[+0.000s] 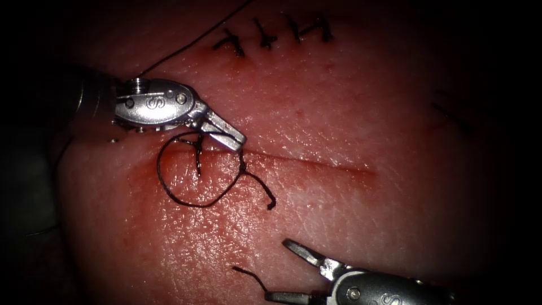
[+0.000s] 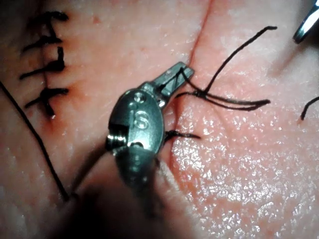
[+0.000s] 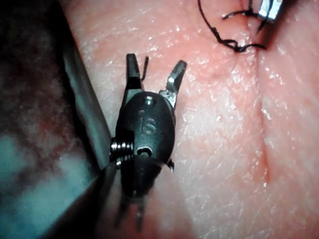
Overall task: Wound Closure
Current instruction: Wrap suture one time counter-clockwise around right jaws
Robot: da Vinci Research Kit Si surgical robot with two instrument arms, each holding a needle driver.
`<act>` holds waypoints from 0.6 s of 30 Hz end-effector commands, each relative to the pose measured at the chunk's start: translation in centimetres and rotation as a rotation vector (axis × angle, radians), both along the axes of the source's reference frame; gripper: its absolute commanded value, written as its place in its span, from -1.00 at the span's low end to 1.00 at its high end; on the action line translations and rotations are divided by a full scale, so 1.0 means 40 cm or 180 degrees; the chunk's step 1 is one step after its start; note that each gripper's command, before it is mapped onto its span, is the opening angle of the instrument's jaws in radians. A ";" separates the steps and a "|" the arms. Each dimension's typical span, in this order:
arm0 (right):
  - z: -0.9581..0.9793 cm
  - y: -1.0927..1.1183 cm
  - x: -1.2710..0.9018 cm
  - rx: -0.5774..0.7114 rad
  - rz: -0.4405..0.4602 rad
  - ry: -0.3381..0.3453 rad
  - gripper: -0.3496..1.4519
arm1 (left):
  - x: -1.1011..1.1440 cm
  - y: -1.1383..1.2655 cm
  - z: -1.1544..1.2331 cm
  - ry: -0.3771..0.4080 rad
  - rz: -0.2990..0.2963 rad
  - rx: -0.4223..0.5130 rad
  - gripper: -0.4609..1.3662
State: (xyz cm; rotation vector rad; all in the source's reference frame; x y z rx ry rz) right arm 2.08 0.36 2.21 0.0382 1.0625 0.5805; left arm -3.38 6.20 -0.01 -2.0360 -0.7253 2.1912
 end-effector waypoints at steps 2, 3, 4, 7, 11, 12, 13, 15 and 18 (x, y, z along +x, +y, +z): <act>0.0001 -0.0001 0.0005 0.0002 0.0005 -0.0002 0.44 | 0.0012 0.0007 -0.0007 0.0015 -0.0058 -0.0078 -0.88; 0.0001 -0.0001 0.0008 0.0002 0.0009 -0.0004 0.43 | 0.0018 0.0009 -0.0012 0.0042 -0.0089 -0.0111 -0.88; 0.0002 0.0000 0.0012 0.0034 0.0034 0.0001 0.42 | 0.0028 0.0012 -0.0020 0.0104 -0.0123 -0.0161 -0.88; 0.0005 0.0003 0.0018 0.0102 0.0077 0.0005 0.17 | 0.0047 0.0013 -0.0034 0.0231 -0.0193 -0.0280 -0.88; 0.0010 0.0012 0.0025 0.0049 0.0160 0.0065 -1.00 | 0.0075 0.0007 -0.0056 0.0502 -0.0335 -0.0431 -0.88; 0.0010 0.0015 0.0027 0.0053 0.0198 0.0077 -1.00 | 0.0081 0.0005 -0.0062 0.0593 -0.0357 -0.0469 -0.88; 0.0010 0.0019 0.0029 0.0045 0.0229 0.0070 -1.00 | 0.0086 0.0003 -0.0067 0.0700 -0.0392 -0.0488 -0.88; 0.0009 0.0029 0.0035 0.0027 0.0291 0.0080 -1.00 | 0.0096 -0.0001 -0.0080 0.0936 -0.0499 -0.0593 -0.88; 0.0003 0.0043 0.0043 0.0002 0.0369 0.0122 -1.00 | 0.0108 -0.0011 -0.0098 0.1194 -0.0678 -0.0674 -0.88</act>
